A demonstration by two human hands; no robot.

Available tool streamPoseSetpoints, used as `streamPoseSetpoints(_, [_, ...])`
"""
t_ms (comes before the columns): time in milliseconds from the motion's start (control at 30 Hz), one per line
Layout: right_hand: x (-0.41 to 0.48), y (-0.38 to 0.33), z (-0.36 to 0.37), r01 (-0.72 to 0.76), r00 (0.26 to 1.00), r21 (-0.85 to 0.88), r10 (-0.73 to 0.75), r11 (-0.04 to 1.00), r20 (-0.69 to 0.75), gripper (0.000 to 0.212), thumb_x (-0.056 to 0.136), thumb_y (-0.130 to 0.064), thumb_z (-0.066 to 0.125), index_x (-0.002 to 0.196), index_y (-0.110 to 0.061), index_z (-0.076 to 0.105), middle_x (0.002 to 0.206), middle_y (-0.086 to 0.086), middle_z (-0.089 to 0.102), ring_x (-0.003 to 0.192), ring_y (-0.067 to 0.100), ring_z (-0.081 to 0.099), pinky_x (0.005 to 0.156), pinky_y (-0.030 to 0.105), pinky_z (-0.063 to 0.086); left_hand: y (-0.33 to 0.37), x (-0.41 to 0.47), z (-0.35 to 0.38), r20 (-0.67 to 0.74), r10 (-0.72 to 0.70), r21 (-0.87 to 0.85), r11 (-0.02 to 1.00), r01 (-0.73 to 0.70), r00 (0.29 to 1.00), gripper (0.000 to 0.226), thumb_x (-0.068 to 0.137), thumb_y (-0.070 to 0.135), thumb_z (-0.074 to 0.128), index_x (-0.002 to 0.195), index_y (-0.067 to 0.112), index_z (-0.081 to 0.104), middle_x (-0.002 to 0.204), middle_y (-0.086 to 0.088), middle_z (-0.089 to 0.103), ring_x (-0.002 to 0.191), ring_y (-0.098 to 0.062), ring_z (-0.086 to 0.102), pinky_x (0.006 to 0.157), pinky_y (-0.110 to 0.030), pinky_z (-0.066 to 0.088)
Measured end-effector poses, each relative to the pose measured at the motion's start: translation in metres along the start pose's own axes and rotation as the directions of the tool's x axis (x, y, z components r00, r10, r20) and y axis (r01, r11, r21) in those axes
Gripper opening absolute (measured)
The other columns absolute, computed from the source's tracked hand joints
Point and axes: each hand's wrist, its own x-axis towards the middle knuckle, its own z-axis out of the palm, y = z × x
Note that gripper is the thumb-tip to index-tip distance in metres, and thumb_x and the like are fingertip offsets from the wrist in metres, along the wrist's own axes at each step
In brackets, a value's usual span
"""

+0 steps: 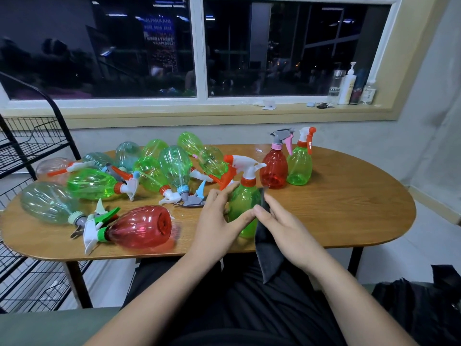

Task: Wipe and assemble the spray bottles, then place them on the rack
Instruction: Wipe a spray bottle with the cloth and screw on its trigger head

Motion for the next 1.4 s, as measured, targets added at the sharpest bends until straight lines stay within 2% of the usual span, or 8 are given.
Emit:
streamPoseSetpoints(200, [0.002, -0.021, -0.015, -0.033, 0.999, 0.005, 0.033, 0.999, 0.024, 0.008, 0.107, -0.054, 0.049, 0.103, -0.057, 0.055, 0.089, -0.062, 0.053, 0.094, -0.041, 0.046, 0.08, -0.007, 0.035, 0.0, -0.002, 0.001, 0.023, -0.044, -0.075, 0.996, 0.046, 0.999, 0.069, 0.091, 0.052, 0.079, 0.153, 0.04, 0.051, 0.142, 0.023, 0.062, 0.132, 0.002, 0.058, 0.109, -0.04, 0.053])
streamPoseSetpoints(400, [0.001, -0.021, -0.006, 0.126, 0.992, -0.005, -0.126, 0.992, -0.022, 0.076, 0.093, -0.071, 0.054, 0.162, -0.043, 0.037, 0.151, -0.044, 0.04, 0.141, -0.025, 0.031, 0.115, 0.011, 0.028, 0.007, -0.004, 0.001, 0.029, -0.042, -0.024, 0.999, 0.043, 0.999, 0.072, 0.09, 0.052, 0.077, 0.154, 0.032, 0.051, 0.146, 0.024, 0.058, 0.133, 0.008, 0.053, 0.109, -0.032, 0.051])
streamPoseSetpoints(500, [-0.001, -0.013, -0.001, 0.097, 0.995, 0.029, -0.097, 0.995, 0.0, 0.06, 0.1, -0.06, 0.055, 0.155, -0.055, 0.033, 0.135, -0.058, 0.042, 0.135, -0.031, 0.032, 0.106, 0.0, 0.03, 0.005, -0.001, 0.001, 0.036, 0.0, 0.011, 1.0, -0.001, 0.999, 0.082, 0.083, 0.063, 0.071, 0.155, 0.028, 0.052, 0.137, 0.017, 0.057, 0.13, -0.002, 0.055, 0.106, -0.034, 0.051])
streamPoseSetpoints(633, [0.002, 0.0, -0.004, 0.016, 0.999, -0.019, -0.015, 1.0, 0.042, 0.03, 0.105, -0.059, 0.053, 0.134, -0.063, 0.054, 0.129, -0.051, 0.057, 0.125, -0.026, 0.047, 0.11, 0.015, 0.037, 0.004, -0.002, 0.002, 0.01, 0.014, -0.016, 1.0, -0.014, 1.0, 0.086, 0.081, 0.068, 0.073, 0.156, 0.031, 0.051, 0.122, 0.01, 0.047, 0.122, -0.007, 0.054, 0.101, -0.032, 0.053])
streamPoseSetpoints(733, [0.005, -0.006, -0.008, 0.002, 0.999, 0.046, -0.004, 0.999, 0.052, 0.014, 0.107, -0.051, 0.054, 0.116, -0.056, 0.064, 0.113, -0.05, 0.064, 0.111, -0.028, 0.054, 0.094, 0.007, 0.041, 0.001, -0.001, 0.002, 0.01, 0.03, -0.025, 0.999, -0.03, 0.999, 0.083, 0.083, 0.066, 0.076, 0.156, 0.037, 0.05, 0.121, 0.008, 0.049, 0.123, -0.012, 0.057, 0.103, -0.035, 0.054])
streamPoseSetpoints(933, [0.002, -0.026, -0.006, 0.118, 0.992, 0.148, -0.111, 0.982, -0.052, 0.033, 0.101, -0.046, 0.063, 0.13, -0.057, 0.051, 0.112, -0.056, 0.058, 0.119, -0.031, 0.048, 0.093, -0.004, 0.036, 0.0, -0.002, 0.003, 0.009, 0.026, -0.083, 0.996, -0.025, 1.0, 0.075, 0.087, 0.057, 0.075, 0.154, 0.036, 0.049, 0.14, 0.018, 0.058, 0.131, -0.005, 0.059, 0.106, -0.036, 0.055])
streamPoseSetpoints(1100, [0.003, -0.009, 0.001, 0.17, 0.985, 0.204, -0.16, 0.964, -0.062, 0.078, 0.095, -0.053, 0.065, 0.164, -0.03, 0.037, 0.154, -0.034, 0.045, 0.143, -0.018, 0.037, 0.119, 0.013, 0.032, 0.002, -0.002, 0.002, 0.048, -0.008, -0.096, 0.995, 0.012, 0.999, 0.067, 0.093, 0.046, 0.071, 0.155, 0.044, 0.045, 0.142, 0.02, 0.064, 0.131, -0.001, 0.061, 0.109, -0.042, 0.053])
streamPoseSetpoints(1400, [0.004, -0.004, -0.001, 0.037, 0.998, 0.233, -0.046, 0.972, 0.033, 0.031, 0.107, -0.042, 0.062, 0.135, -0.031, 0.069, 0.129, -0.014, 0.075, 0.125, 0.004, 0.067, 0.117, 0.045, 0.046, 0.0, 0.0, 0.002, -0.014, 0.049, 0.035, 0.998, -0.049, 0.999, 0.084, 0.08, 0.065, 0.073, 0.154, 0.031, 0.049, 0.134, 0.009, 0.048, 0.135, -0.002, 0.048, 0.112, -0.028, 0.045])
